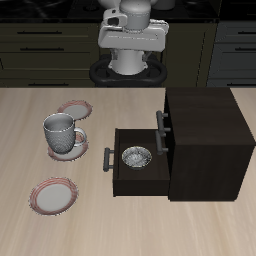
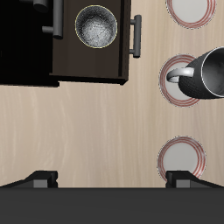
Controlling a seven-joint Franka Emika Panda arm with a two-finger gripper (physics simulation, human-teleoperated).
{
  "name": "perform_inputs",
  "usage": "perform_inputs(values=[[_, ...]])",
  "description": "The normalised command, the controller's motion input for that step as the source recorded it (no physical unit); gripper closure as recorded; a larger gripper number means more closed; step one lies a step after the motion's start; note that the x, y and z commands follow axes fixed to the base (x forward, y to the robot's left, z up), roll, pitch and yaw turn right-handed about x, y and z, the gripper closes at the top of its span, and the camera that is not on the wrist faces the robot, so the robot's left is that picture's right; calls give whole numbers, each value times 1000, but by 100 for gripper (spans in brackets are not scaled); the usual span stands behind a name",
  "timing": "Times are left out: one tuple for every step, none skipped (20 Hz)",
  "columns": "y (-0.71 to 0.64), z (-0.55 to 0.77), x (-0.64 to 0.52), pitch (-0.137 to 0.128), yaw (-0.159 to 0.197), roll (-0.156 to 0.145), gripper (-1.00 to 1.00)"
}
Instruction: Place the porcelain mug that is on the plate onto the farthest plate relative to the robot
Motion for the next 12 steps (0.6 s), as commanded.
perform_inputs(values=[[-174,36,47,-70,27,-27,-100],[-309,22,160,29,-48,1,-100],[-281,48,100,39,-92,16,-100],[-293,88,125,-9,-17,41,-100],[-429,105,115,-54,-10,-82,-100],[-311,61,155,39,-60,30,-100],[-468,82,155,14,-20,86,-100],[-301,93,106,-54,9,-75,-100],[-339,30,205,73,-68,90,-100],[-429,125,117,-4,-58,-5,-100],[-1086,277,308,-30,-111,40,-100],[-429,166,130,-110,99,-46,-100]])
